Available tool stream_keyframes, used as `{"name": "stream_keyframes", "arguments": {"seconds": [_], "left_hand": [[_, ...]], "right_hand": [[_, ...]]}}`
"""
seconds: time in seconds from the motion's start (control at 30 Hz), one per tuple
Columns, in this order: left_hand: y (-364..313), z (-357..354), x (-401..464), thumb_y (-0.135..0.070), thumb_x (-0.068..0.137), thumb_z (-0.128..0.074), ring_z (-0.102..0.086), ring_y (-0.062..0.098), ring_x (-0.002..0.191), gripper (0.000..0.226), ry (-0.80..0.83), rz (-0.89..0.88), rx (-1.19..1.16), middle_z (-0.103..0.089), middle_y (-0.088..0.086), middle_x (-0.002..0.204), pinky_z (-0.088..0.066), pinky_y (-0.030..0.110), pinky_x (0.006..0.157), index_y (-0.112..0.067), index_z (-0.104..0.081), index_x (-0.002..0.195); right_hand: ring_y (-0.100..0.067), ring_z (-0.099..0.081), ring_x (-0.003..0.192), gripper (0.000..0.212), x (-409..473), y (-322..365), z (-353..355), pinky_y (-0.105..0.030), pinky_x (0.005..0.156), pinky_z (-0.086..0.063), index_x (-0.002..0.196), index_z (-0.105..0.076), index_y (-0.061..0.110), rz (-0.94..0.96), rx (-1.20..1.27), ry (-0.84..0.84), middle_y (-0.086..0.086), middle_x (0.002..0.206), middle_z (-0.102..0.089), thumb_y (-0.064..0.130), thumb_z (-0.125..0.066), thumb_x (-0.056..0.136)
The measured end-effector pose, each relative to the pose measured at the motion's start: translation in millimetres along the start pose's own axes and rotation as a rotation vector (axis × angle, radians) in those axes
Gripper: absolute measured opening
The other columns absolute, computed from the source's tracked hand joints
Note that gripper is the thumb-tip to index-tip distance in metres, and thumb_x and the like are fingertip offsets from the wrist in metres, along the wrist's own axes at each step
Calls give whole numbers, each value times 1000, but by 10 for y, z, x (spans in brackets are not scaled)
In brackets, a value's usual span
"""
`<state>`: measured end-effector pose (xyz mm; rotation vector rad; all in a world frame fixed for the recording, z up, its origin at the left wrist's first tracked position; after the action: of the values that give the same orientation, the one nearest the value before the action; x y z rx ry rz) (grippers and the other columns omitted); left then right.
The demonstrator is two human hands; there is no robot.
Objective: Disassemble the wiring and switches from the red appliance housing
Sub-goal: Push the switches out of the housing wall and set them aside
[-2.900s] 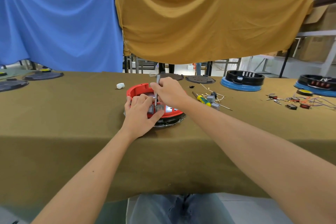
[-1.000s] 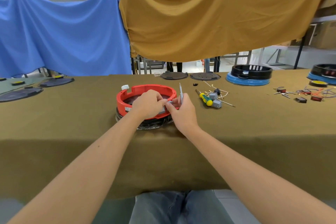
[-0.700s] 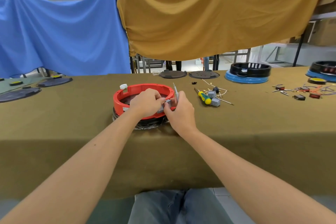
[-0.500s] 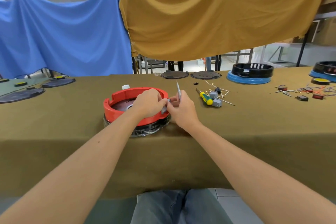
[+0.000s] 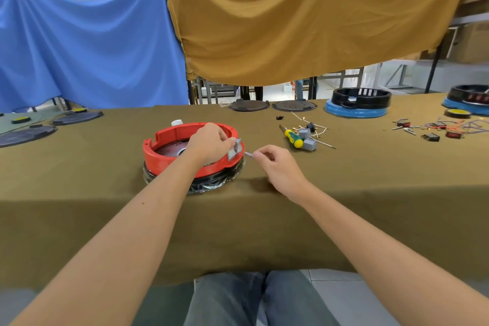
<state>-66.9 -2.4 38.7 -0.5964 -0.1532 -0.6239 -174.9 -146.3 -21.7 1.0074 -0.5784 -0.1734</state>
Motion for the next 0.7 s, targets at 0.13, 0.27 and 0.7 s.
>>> {"name": "stream_keyframes", "arguments": {"seconds": [0.13, 0.27, 0.7], "left_hand": [[-10, -6, -5, -34, 96, -59, -48, 17, 53, 34, 3, 17, -21, -61, 5, 64, -37, 28, 53, -11, -73, 76], [-20, -2, -15, -32, 97, -59, -42, 15, 49, 34, 5, 28, -40, -53, 0, 55, -35, 27, 52, -9, -74, 77], [12, -11, -2, -33, 97, -59, -51, 19, 64, 35, 17, 7, -35, -71, 20, 87, -40, 31, 59, -5, -75, 83]], "right_hand": [[-2, -45, 62, 19, -32, 73, -82, -11, 56, -36, 104, -67, 12, 41, -96, 32, 8, 73, -54, 25, -53, 102], [-3, -47, 66, 15, -74, 136, -180, -13, 54, -36, 100, -58, 17, -16, -96, 27, 9, 76, -54, 27, -48, 105], [-12, -44, 72, 19, -204, 684, -852, -28, 67, -38, 97, -42, 12, -719, 678, -319, 3, 85, -47, 19, -27, 106]]}}
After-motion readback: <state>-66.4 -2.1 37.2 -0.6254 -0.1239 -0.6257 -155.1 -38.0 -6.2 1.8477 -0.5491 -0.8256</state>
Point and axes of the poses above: each hand's wrist, its own x-axis towards the middle knuckle, its own z-axis out of the back of the hand, y = z × x, the point moved 1 cm from there along x, towards the middle knuckle
